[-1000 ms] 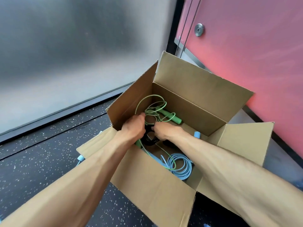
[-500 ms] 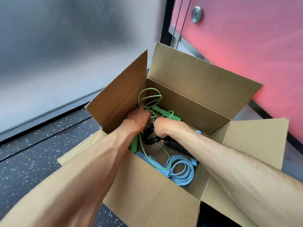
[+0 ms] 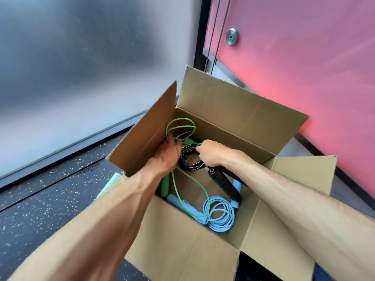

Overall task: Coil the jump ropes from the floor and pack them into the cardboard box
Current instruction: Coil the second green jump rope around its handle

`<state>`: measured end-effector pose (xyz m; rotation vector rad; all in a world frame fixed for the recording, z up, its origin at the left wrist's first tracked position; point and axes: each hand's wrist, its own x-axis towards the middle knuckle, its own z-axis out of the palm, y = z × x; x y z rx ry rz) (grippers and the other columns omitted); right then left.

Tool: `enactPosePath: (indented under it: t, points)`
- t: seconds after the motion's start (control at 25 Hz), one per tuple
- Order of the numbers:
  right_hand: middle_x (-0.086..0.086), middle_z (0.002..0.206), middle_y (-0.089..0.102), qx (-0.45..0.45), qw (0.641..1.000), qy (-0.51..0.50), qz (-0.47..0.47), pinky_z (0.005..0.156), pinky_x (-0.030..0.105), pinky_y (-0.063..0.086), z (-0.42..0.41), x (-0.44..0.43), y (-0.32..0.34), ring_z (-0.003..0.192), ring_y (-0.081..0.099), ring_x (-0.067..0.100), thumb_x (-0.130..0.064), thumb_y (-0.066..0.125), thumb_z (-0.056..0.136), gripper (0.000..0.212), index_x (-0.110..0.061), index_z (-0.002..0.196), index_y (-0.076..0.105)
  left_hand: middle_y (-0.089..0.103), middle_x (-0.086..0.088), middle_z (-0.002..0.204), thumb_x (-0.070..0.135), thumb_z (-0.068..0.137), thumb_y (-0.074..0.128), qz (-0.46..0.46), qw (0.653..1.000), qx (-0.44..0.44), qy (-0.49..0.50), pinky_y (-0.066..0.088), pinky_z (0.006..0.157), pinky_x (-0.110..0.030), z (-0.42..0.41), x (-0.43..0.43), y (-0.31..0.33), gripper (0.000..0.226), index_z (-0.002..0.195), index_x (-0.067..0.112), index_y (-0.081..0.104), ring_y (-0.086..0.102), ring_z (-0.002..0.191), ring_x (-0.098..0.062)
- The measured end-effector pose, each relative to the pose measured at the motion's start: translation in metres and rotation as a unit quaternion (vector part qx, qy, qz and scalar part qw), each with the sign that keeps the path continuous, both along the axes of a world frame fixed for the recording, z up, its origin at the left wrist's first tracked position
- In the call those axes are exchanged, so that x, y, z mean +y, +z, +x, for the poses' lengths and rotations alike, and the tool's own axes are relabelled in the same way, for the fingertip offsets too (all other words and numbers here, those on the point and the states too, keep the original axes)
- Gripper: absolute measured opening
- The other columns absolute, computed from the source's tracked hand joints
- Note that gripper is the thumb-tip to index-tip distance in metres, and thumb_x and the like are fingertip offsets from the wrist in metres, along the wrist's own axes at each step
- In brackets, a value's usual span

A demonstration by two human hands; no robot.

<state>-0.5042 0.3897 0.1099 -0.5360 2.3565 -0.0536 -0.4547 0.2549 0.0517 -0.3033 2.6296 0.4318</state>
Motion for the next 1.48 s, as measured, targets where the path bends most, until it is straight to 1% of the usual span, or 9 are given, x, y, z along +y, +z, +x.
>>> enactPosePath:
  t: [0.12, 0.24, 0.32, 0.44, 0.64, 0.8, 1.0, 1.28, 1.48]
  points:
    - [0.007, 0.076, 0.061, -0.001, 0.992, -0.079, -0.096, 0.062, 0.033, 0.039, 0.005, 0.025, 0.012, 0.078, 0.053, 0.029, -0.005, 0.04, 0.1, 0.025, -0.015, 0.079, 0.049, 0.037, -0.031, 0.139, 0.008, 0.102, 0.031, 0.063, 0.986, 0.123, 0.093, 0.047, 0.095, -0.045, 0.011, 0.0, 0.025, 0.038, 0.137, -0.008, 0.034, 0.05, 0.12, -0.045]
    - [0.009, 0.076, 0.055, 0.058, 0.97, -0.144, -0.188, 0.065, 0.033, 0.035, 0.006, 0.054, 0.019, 0.072, 0.053, 0.03, -0.015, 0.034, 0.103, 0.029, -0.011, 0.077, 0.045, 0.048, -0.017, 0.104, 0.003, 0.098, 0.03, 0.087, 0.967, 0.224, 0.079, 0.049, 0.061, -0.043, 0.031, -0.003, 0.065, 0.017, 0.112, 0.001, 0.041, 0.063, 0.078, -0.039]
    - [0.013, 0.089, 0.06, 0.09, 0.947, -0.199, -0.237, 0.067, 0.031, 0.037, 0.012, 0.064, 0.026, 0.078, 0.057, 0.03, -0.023, 0.034, 0.105, 0.028, -0.01, 0.086, 0.051, 0.043, -0.011, 0.09, 0.001, 0.097, 0.029, 0.069, 0.953, 0.292, 0.036, 0.046, 0.06, -0.047, 0.047, 0.0, 0.094, 0.012, 0.095, 0.011, 0.035, 0.056, 0.068, -0.039]
    - [0.012, 0.091, 0.058, 0.089, 0.919, -0.264, -0.279, 0.046, 0.017, 0.036, 0.021, 0.065, 0.034, 0.061, 0.053, 0.018, -0.025, 0.034, 0.106, 0.029, -0.005, 0.096, 0.053, 0.042, -0.008, 0.085, 0.005, 0.099, 0.025, 0.068, 0.932, 0.354, 0.033, 0.04, 0.062, -0.044, 0.065, -0.001, 0.138, 0.015, 0.09, 0.015, 0.032, 0.05, 0.067, -0.037]
    - [0.018, 0.096, 0.06, 0.096, 0.93, -0.256, -0.245, 0.073, 0.035, 0.035, 0.039, 0.055, 0.017, 0.102, 0.057, 0.04, -0.021, 0.035, 0.103, 0.022, -0.006, 0.095, 0.049, 0.049, -0.007, 0.078, 0.006, 0.102, 0.031, 0.117, 0.885, 0.429, 0.138, 0.03, 0.057, -0.038, 0.093, -0.028, 0.208, 0.015, 0.092, 0.013, 0.038, 0.045, 0.065, -0.025]
    - [0.023, 0.112, 0.059, 0.083, 0.944, -0.245, -0.207, 0.074, 0.033, 0.033, 0.045, 0.037, -0.002, 0.109, 0.056, 0.042, -0.022, 0.032, 0.101, 0.028, -0.002, 0.104, 0.052, 0.058, -0.01, 0.076, 0.013, 0.106, 0.034, 0.163, 0.833, 0.468, 0.247, 0.047, 0.048, -0.039, 0.116, -0.082, 0.239, 0.013, 0.094, 0.011, 0.041, 0.058, 0.056, -0.027]
    - [0.025, 0.122, 0.06, 0.087, 0.934, -0.271, -0.216, 0.086, 0.038, 0.04, 0.037, -0.004, -0.004, 0.116, 0.055, 0.04, -0.024, 0.035, 0.104, 0.032, 0.0, 0.114, 0.052, 0.051, -0.003, 0.074, 0.02, 0.105, 0.038, 0.21, 0.784, 0.448, 0.374, 0.048, 0.051, -0.031, 0.163, -0.151, 0.201, 0.021, 0.085, 0.019, 0.043, 0.052, 0.059, -0.022]
    - [0.012, 0.134, 0.059, 0.071, 0.941, -0.282, -0.174, 0.093, 0.034, 0.046, 0.007, -0.051, -0.054, 0.119, 0.057, 0.033, -0.012, 0.046, 0.097, 0.035, -0.01, 0.132, 0.052, 0.053, -0.004, 0.081, 0.022, 0.106, 0.038, 0.236, 0.786, 0.33, 0.467, 0.052, 0.066, -0.041, 0.193, -0.175, 0.076, 0.022, 0.089, 0.014, 0.05, 0.052, 0.073, -0.023]
    - [0.015, 0.127, 0.063, 0.097, 0.946, -0.283, -0.128, 0.092, 0.033, 0.045, -0.004, -0.06, -0.091, 0.119, 0.058, 0.033, -0.016, 0.049, 0.096, 0.035, -0.01, 0.13, 0.058, 0.047, -0.003, 0.078, 0.018, 0.106, 0.038, 0.259, 0.776, 0.299, 0.492, 0.046, 0.052, -0.029, 0.184, -0.169, 0.029, 0.02, 0.09, 0.011, 0.047, 0.045, 0.059, -0.014]
